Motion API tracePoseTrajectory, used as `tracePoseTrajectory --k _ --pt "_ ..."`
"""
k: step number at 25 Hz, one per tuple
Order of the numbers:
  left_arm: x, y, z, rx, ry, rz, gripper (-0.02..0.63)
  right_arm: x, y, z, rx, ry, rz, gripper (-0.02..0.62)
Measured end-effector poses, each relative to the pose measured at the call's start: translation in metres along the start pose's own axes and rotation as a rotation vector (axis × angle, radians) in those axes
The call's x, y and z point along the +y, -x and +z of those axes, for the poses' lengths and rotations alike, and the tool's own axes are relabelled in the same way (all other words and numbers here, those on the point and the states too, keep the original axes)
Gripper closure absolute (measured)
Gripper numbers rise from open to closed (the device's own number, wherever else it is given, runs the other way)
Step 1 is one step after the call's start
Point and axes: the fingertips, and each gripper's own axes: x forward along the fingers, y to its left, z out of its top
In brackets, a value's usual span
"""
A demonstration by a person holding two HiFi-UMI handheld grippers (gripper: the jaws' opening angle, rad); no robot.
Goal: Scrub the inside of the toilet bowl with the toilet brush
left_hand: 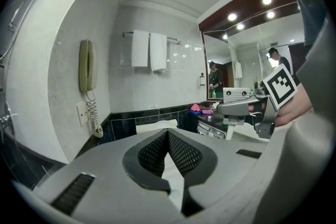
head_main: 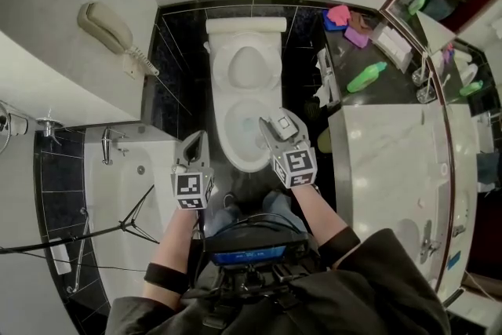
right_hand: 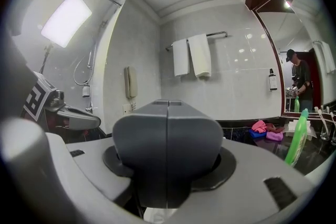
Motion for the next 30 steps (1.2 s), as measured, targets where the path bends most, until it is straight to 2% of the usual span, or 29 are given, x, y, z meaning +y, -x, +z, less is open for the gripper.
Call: tracePoseTrajectory --k 3,8,19,23,27,30 --pt "0.004 0.001 -0.004 -0.013 0.011 0.014 0.606 0.001 0.000 -0.002 0.002 0.005 0.005 0.342" --pt "-0.003 0.000 0.004 -0.024 0.008 -0.022 0.606 0.002 -0.001 -0.002 0.004 0.000 0.012 0.342" --pt "-0.007 -0.008 0.001 -0.011 -0.005 -0.035 0.606 -0.003 -0.009 -0.014 0.004 -0.024 0.020 0.342" --pt "-0.009 -0.016 -0.006 0.009 -0.010 -0.018 0.606 -0.004 -0.021 -0.025 0.014 -0.040 0.072 0.342" --pt "-0.013 -0.026 -0.009 0.019 0.041 0.036 0.606 -0.013 -0.034 -0.041 0.031 -0.033 0.132 0.342" --pt "-0.011 -0.035 -0.027 0.015 0.020 0.077 0.606 -0.019 -0.047 -0.056 0.049 -0.044 0.187 0.342"
